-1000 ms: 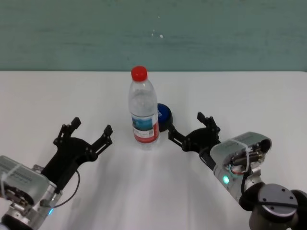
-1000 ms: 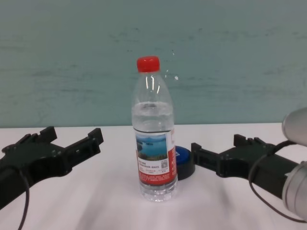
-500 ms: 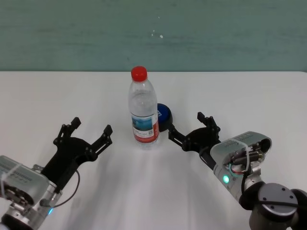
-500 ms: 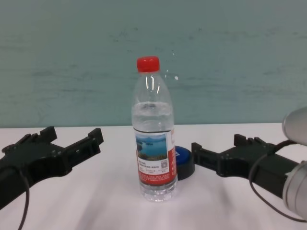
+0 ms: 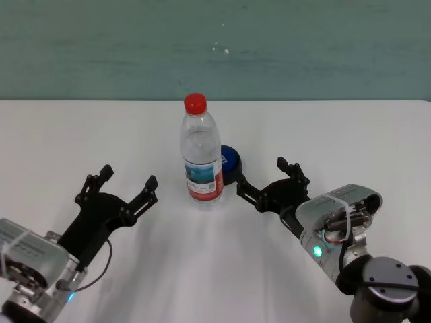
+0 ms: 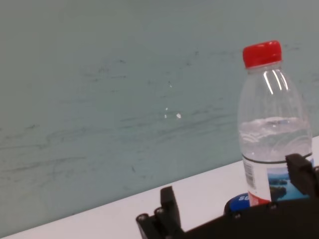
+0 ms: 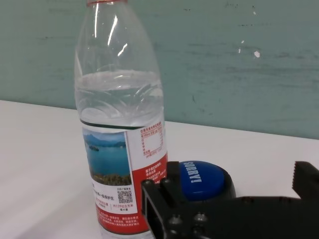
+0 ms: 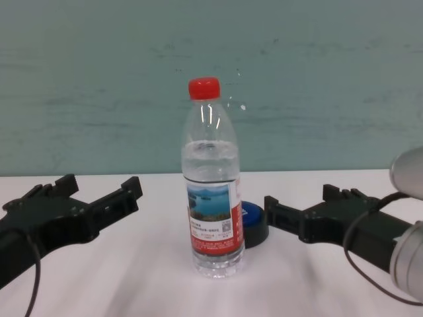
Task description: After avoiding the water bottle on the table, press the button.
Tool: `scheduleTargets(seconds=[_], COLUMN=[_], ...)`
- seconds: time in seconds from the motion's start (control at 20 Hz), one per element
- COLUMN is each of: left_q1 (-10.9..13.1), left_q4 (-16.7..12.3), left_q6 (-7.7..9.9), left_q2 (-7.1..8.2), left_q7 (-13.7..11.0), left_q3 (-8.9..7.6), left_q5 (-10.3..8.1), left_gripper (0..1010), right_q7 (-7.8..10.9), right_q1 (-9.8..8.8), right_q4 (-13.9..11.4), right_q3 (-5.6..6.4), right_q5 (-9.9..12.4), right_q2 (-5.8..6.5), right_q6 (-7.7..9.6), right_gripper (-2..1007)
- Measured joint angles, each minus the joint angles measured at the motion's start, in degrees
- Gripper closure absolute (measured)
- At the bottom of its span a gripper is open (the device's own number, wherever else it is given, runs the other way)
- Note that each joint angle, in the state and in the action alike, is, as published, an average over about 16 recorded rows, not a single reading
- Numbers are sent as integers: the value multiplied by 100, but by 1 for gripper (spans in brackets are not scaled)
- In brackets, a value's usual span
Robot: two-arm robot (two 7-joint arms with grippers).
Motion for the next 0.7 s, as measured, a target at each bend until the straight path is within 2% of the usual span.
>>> scheduleTargets(seconds=[0.7], left_q1=[0], left_q4=[0], left_q6=[0], left_q2=[0], left_q7=[0], left_q3=[0], left_q5=[0], left_gripper=[0], right_q7=[0], right_q1=[0], right_q4=[-2], right_q3=[1], right_q5=[2], right_q2=[0], right_q6=[0], right_gripper=[1])
